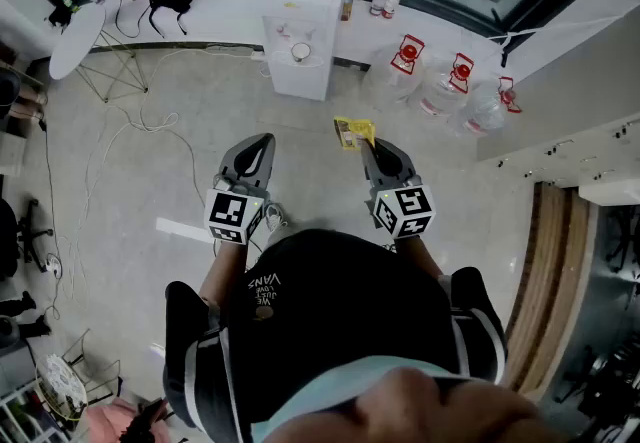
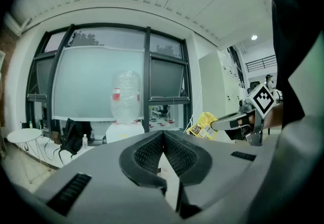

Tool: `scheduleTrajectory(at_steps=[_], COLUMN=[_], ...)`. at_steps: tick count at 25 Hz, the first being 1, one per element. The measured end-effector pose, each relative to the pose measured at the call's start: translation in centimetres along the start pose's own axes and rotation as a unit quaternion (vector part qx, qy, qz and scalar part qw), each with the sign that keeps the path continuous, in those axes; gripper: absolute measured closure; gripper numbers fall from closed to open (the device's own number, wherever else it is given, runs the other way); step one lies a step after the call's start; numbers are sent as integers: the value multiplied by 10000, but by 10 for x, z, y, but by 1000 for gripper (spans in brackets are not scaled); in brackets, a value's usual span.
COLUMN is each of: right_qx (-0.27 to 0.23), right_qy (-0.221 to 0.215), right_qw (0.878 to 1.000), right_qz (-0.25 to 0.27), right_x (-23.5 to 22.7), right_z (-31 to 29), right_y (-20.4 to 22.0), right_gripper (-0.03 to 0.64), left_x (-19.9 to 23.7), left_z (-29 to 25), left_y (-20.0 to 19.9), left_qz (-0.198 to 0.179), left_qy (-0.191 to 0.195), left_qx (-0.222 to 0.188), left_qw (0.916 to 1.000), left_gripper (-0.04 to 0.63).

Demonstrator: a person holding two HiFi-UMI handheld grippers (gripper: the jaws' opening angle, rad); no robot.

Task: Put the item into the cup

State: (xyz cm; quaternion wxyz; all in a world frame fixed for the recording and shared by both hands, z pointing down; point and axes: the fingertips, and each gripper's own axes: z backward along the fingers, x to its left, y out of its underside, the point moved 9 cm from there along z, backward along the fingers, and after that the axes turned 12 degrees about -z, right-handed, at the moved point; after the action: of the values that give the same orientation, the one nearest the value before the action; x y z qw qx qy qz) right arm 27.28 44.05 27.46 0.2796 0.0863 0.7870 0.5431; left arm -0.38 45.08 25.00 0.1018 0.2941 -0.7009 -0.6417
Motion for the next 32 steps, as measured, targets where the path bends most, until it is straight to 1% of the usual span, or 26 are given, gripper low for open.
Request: scheduleTrajectory(at_steps=[3,8,11,14,18,20,27,32], right_qx=[-56,-178,-274,-356,-385,-404,-345,-169], right_qy=[8,171,280,416,625,722,906,839], right_qw=[9998,9992,9983,9970,9956,9949,9935,9948], right_qz=[-190,-314,-441,-543,-584,-579,-593,-550], right_x=[5,21,38,55,66,69,51,16], right_z=[-15,-46,-69,-95,-130,-145,-198,-236], right_y=[0,-3,-4,-3,0,-1,-23,-44], right_gripper=[563,563,563,563,563,563,563,563], left_x=[16,51,79,111,148,164,204,225], left_z=[-2,-8,-9,-13,-26,-34,-85,-134], left_y=[5,16,24,34,50,57,69,68], left_qz=[55,147,156,63,-14,-14,216,299], left_qy=[64,212,403,651,997,1088,1185,1023], left_qx=[-59,-134,-192,-213,-222,-162,-113,-97], left_qw=[9999,9996,9989,9976,9948,9939,9927,9943], left_gripper=[577,577,577,577,577,575,575,577])
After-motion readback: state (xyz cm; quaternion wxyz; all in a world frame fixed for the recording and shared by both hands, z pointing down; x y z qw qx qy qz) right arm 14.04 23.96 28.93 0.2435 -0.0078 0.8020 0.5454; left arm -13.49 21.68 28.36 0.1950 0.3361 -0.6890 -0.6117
